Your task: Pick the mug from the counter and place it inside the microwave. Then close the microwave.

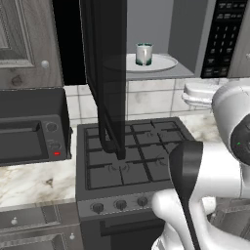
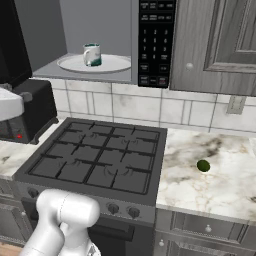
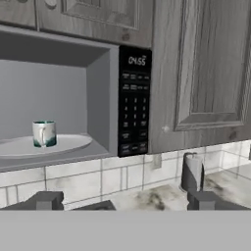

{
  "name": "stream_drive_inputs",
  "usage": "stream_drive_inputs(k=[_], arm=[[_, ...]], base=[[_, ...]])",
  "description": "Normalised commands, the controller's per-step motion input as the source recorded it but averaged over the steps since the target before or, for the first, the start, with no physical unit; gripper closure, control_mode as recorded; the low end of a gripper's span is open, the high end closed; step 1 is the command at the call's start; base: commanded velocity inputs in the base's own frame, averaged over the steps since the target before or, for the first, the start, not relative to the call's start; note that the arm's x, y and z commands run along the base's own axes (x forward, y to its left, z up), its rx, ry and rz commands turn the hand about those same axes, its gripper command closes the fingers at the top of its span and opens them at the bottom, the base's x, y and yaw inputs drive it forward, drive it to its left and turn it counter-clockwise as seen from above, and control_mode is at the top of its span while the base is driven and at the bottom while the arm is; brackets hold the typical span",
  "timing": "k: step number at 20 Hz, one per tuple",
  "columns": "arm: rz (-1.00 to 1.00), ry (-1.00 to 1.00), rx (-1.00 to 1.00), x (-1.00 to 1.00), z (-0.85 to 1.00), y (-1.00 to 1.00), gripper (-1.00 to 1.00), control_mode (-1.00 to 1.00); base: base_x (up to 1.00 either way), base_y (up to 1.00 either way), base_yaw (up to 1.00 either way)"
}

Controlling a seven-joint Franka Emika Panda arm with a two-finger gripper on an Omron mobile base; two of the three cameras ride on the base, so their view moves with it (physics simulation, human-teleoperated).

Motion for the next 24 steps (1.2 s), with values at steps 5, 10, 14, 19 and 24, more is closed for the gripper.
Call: stream_drive_inputs(k=[5,10,14,19,24], arm=[[-0.10,-0.14,-0.01,-0.60,0.13,0.03,-1.00,-1.00],[-0.10,-0.13,-0.01,-0.44,0.18,0.07,-1.00,-1.00],[-0.09,-0.11,-0.01,-0.35,0.12,0.22,-1.00,-1.00],[-0.09,-0.06,0.00,-0.42,0.03,0.21,-1.00,-1.00],[-0.12,-0.02,0.00,-0.37,0.00,0.21,-1.00,-1.00]], base=[[0.00,0.00,0.00],[0.00,0.00,0.00],[0.00,0.00,0.00],[0.00,0.00,0.00],[0.00,0.00,0.00]])
